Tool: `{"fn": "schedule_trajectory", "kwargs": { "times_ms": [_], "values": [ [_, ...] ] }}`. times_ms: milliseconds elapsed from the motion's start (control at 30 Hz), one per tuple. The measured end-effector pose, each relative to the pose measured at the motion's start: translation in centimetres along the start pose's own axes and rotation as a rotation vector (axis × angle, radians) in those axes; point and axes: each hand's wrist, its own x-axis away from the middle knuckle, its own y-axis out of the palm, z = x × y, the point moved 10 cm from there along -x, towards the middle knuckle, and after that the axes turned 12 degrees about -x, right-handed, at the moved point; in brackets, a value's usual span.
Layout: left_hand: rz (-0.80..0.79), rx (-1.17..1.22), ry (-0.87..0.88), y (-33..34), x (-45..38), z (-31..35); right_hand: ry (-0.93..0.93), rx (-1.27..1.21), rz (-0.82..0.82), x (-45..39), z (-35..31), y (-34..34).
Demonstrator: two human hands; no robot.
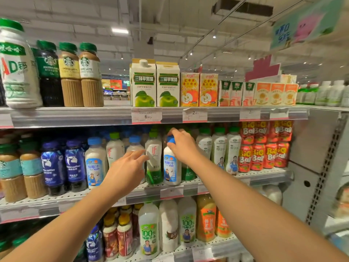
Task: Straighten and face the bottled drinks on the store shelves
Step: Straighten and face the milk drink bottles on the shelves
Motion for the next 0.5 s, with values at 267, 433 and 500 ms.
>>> {"fn": "schedule_trajectory", "kwargs": {
  "times_ms": [267,433,500],
  "values": [
    [-0.059,0.034,0.049,2.1,0.5,2.0,0.016,-0.082,0.016,-1.0,0.6,1.2],
    [-0.070,0.021,0.053,2.8,1.1,2.2,0.007,-0.005,0.000,-1.2,0.9,1.5],
    [-0.055,0.040,0.050,2.8,1.3,2.2,0.015,-0.002,-0.013,-1.3,1.1,1.6]
  ]
}}
